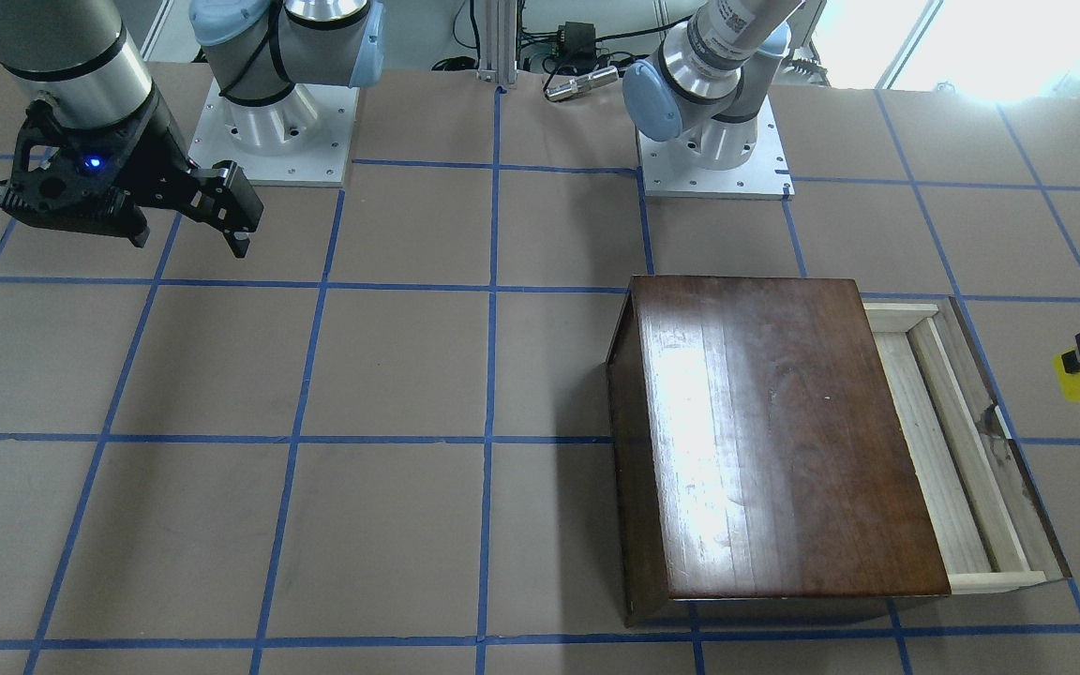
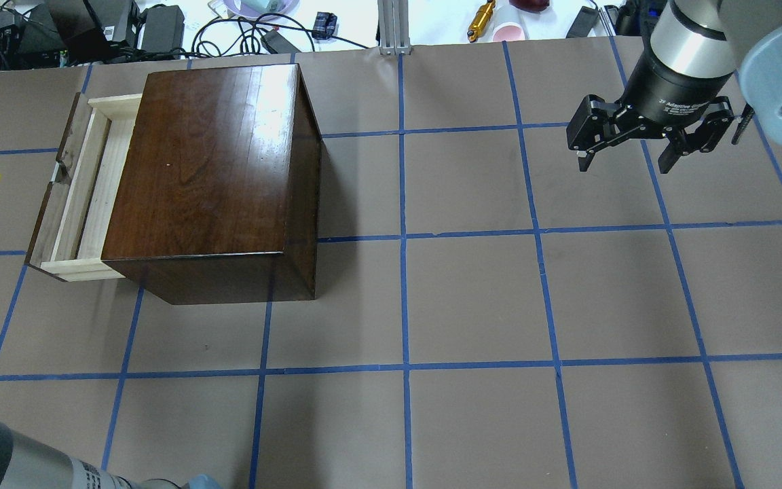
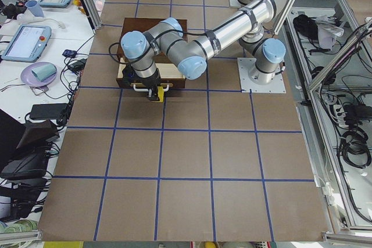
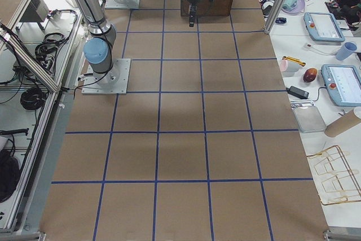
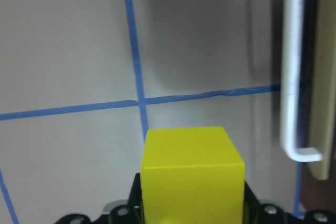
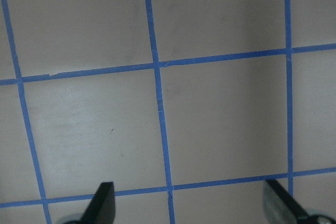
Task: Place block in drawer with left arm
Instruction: 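Carry the yellow cube over the open drawer with the left gripper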
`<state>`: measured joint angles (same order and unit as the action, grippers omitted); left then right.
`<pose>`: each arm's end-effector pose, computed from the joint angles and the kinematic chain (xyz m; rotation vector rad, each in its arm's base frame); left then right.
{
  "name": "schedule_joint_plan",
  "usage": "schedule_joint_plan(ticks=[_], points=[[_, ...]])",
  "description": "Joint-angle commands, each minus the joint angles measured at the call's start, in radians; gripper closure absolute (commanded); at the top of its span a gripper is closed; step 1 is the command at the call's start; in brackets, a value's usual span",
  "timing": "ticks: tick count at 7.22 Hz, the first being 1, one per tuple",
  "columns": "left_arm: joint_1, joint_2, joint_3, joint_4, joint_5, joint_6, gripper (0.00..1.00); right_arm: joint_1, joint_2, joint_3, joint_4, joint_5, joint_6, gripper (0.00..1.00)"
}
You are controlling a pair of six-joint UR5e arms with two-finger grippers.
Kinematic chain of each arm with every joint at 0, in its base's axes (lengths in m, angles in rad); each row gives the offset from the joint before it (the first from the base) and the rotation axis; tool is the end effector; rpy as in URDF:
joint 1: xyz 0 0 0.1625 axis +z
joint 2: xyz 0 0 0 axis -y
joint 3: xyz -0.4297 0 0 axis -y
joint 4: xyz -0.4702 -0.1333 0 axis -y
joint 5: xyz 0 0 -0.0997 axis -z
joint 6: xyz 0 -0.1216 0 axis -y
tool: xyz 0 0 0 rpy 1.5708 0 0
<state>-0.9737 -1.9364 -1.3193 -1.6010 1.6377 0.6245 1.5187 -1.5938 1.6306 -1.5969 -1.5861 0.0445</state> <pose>0.2912 -0.6509 0.3759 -0.0500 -3.1037 -0.2434 0.1022 -0.5645 0.4521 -0.1508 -3.1226 -0.0168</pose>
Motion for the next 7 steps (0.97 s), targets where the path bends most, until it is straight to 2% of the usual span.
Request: schedule_joint_plan(ticks=[1, 4, 7], points=[[-0.109, 0.039, -0.008, -0.04, -0.033, -0.173, 0.85, 0.0, 0.0, 0.0, 0.0, 0.0, 0.0, 0.0], [-0.163, 0.045, -0.063, -0.031, -0.081, -0.226, 0.85, 0.0, 0.0, 0.0, 0.0, 0.0, 0.0, 0.0], [-0.164, 0.016, -0.101, 0.009, -0.081, -0.256, 0.85, 0.0, 0.0, 0.002, 0.0, 0.0, 0.0, 0.0]])
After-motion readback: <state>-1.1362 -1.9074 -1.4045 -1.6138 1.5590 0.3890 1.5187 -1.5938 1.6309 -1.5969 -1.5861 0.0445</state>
